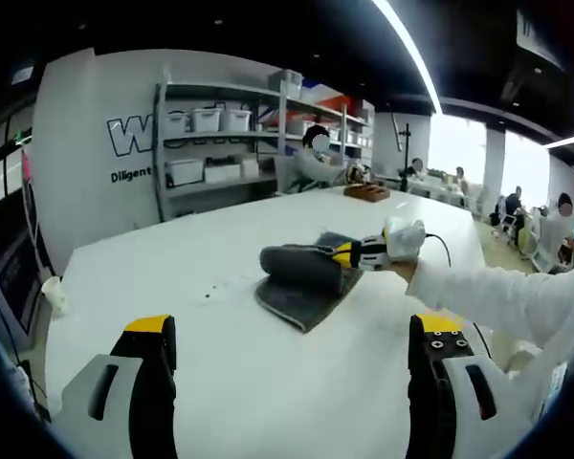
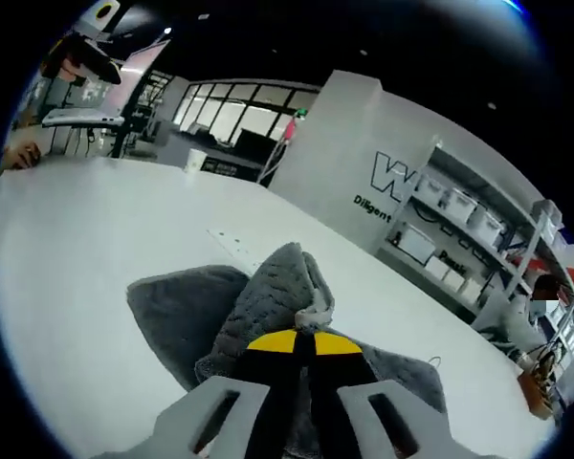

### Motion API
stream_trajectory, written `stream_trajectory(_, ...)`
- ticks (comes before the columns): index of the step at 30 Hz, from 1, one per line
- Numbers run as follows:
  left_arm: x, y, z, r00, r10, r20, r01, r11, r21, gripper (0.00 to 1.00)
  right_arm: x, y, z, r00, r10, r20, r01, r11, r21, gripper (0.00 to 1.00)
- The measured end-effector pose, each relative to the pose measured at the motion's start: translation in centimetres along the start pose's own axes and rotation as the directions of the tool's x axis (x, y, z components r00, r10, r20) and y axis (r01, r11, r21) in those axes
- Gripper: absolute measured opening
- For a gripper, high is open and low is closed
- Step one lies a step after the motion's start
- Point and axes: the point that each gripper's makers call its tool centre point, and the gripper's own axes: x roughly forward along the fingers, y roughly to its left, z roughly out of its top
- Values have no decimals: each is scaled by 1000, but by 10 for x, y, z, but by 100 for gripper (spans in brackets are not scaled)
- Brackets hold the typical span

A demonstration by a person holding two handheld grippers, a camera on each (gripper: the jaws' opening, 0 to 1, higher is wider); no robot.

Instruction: Open the folded towel by lifting each exposed corner and separating the folded layers until the towel lies flat within the target outline without major curled edges

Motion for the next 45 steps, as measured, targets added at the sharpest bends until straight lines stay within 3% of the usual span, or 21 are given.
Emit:
stream_trajectory(34, 0, 2, 2, 1000, 1, -5, -1, 1000, 0, 99, -29, -81, -43, 980, -170, -105, 167, 985, -38, 0)
stream_trajectory(45, 0, 3, 3, 1000, 3, -4, -3, 1000, 0, 99, -45, -109, -58, 959, -232, -162, 209, 967, -146, 0)
